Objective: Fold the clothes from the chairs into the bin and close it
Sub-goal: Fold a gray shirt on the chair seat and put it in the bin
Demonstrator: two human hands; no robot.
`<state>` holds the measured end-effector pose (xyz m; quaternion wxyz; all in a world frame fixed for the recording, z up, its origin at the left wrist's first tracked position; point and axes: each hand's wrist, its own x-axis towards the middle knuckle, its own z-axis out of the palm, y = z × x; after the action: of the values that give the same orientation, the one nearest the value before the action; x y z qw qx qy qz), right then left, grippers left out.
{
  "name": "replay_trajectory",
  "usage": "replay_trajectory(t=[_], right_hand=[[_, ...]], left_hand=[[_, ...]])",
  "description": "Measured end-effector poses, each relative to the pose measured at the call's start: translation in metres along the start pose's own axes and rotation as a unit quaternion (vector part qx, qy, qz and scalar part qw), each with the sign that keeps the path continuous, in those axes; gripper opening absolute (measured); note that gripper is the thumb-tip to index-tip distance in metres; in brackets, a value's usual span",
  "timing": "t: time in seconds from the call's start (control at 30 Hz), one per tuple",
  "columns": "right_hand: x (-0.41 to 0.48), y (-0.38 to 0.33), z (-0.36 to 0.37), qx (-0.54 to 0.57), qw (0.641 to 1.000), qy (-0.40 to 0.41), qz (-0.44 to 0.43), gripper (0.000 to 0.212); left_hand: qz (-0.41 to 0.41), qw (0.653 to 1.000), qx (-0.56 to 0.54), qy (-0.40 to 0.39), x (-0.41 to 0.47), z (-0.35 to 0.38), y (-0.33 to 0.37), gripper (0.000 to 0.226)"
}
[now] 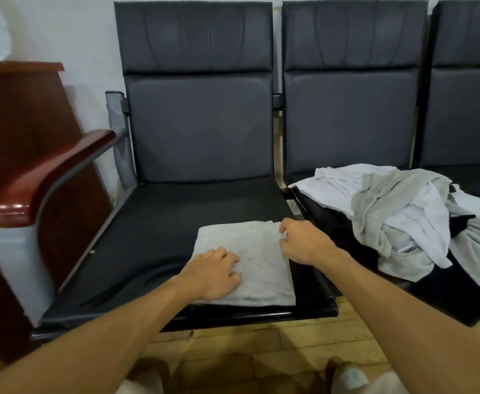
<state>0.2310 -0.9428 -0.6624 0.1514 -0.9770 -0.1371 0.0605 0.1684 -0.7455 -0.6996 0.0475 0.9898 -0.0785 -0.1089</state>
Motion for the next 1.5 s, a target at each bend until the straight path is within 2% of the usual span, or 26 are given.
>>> replay_trajectory(t=[0.13, 0.3, 0.37, 0.47, 0.53, 0.6, 0.63, 0.73, 0.8, 0.9, 1.0, 1.03, 1.13, 1.23, 1.37, 1.4, 1.5], right_hand=[[0.002, -0.034, 0.009, -0.026, 0.998, -0.054, -0.002, 0.013], [0.006, -0.069, 0.026, -0.048, 0.993, -0.105, 0.01, 0.029], [0.009, -0.075, 0.029, -0.064, 0.992, -0.106, 0.017, 0.03], [0.017, -0.075, 0.032, -0.077, 0.989, -0.115, 0.049, 0.037], [0.021, -0.075, 0.036, -0.08, 0.985, -0.142, 0.059, 0.043], [0.022, -0.079, 0.041, -0.081, 0.982, -0.161, 0.058, 0.054], [0.022, -0.082, 0.044, -0.079, 0.982, -0.162, 0.058, 0.059], [0.021, -0.091, 0.048, -0.058, 0.985, -0.153, 0.046, 0.05], [0.018, -0.096, 0.046, -0.024, 0.989, -0.142, 0.042, 0.045], [0.011, -0.102, 0.04, 0.094, 0.988, -0.117, 0.043, 0.05], [0.004, -0.109, 0.034, 0.217, 0.972, -0.081, 0.041, 0.058], [0.002, -0.11, 0.033, 0.23, 0.971, -0.058, 0.034, 0.056], [-0.008, -0.114, 0.03, 0.291, 0.956, 0.02, 0.024, 0.04], [-0.024, -0.123, 0.028, 0.366, 0.927, 0.078, 0.024, 0.043], [-0.047, -0.148, 0.014, 0.391, 0.912, 0.122, -0.007, 0.046], [-0.053, -0.157, 0.008, 0.398, 0.908, 0.127, -0.018, 0.046], [-0.066, -0.193, -0.003, 0.414, 0.899, 0.129, -0.062, 0.047]], left_hand=[[-0.027, 0.999, 0.021, -0.014, -0.028, -0.008, -0.038, 0.05], [-0.025, 0.995, -0.085, 0.04, -0.049, -0.006, -0.073, 0.041], [-0.064, 0.988, -0.106, 0.095, -0.05, -0.006, -0.083, 0.038], [-0.174, 0.967, -0.099, 0.157, -0.047, -0.008, -0.105, 0.031], [-0.254, 0.959, -0.08, 0.098, -0.045, -0.008, -0.115, 0.04], [-0.285, 0.957, -0.053, 0.011, -0.042, -0.006, -0.118, 0.062], [-0.286, 0.957, -0.05, -0.005, -0.041, -0.004, -0.117, 0.069], [-0.266, 0.96, -0.085, 0.011, -0.031, -0.002, -0.109, 0.062], [-0.253, 0.953, -0.161, 0.032, -0.029, -0.002, -0.103, 0.052], [-0.259, 0.899, -0.347, 0.058, -0.032, -0.008, -0.091, 0.043], [-0.29, 0.795, -0.526, 0.091, -0.038, -0.022, -0.084, 0.017], [-0.296, 0.767, -0.562, 0.098, -0.041, -0.029, -0.083, 0.016], [-0.306, 0.712, -0.625, 0.094, -0.056, -0.045, -0.087, 0.031], [-0.314, 0.652, -0.688, 0.051, -0.08, -0.06, -0.086, 0.014], [-0.289, 0.614, -0.731, 0.07, -0.114, -0.074, -0.088, 0.012], [-0.277, 0.616, -0.733, 0.086, -0.127, -0.077, -0.092, 0.008], [-0.233, 0.613, -0.742, 0.137, -0.168, -0.085, -0.109, 0.019]])
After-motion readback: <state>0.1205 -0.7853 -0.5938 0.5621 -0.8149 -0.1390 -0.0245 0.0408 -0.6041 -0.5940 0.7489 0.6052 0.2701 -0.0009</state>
